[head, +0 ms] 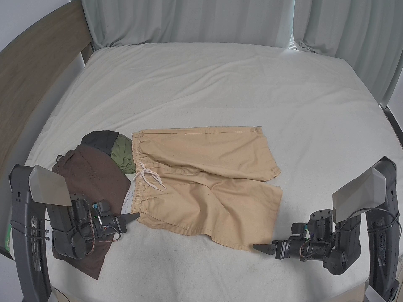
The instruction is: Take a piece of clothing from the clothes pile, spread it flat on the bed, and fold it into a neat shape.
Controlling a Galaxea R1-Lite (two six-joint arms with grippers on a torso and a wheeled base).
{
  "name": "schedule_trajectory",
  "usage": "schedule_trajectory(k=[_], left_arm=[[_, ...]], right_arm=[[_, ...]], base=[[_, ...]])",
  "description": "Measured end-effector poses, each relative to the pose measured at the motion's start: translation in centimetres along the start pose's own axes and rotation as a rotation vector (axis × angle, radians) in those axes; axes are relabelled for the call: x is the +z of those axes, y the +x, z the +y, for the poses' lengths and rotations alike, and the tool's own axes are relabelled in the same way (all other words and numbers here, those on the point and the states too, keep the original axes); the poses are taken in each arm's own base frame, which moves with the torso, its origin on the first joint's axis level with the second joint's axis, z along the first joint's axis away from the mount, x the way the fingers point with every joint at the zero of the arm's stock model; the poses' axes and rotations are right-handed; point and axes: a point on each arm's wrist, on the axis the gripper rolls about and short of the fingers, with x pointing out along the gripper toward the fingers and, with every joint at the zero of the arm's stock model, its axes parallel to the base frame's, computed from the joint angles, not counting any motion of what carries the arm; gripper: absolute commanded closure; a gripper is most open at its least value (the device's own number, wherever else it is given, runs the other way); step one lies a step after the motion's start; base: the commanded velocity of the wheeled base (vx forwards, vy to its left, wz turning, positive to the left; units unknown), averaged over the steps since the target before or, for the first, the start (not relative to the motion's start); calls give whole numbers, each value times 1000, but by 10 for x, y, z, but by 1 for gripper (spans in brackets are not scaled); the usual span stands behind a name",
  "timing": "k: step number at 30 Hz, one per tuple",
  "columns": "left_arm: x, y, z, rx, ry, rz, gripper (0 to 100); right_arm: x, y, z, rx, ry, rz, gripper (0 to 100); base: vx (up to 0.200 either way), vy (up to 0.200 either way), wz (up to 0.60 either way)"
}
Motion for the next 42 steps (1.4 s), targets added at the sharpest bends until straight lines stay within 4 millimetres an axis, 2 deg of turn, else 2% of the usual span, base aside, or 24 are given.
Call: schedule_trajectory(k=[8, 16, 17, 42], left_arm=[[0, 0, 0, 0, 0, 0, 100], [0, 0, 0, 1, 0, 0, 100], [0, 0, 0, 0, 0, 0, 100], [-1, 1, 1, 0, -1, 1, 100]], right_arm=[[1, 11, 8, 34, 97, -1, 0], [-2, 10, 9, 42, 99, 14, 0], [-2, 10, 9, 42, 99, 15, 100], [-5, 1, 6, 30, 96, 37, 100]], base=[[0, 0, 0], [0, 0, 0], [0, 0, 0], [0, 0, 0]])
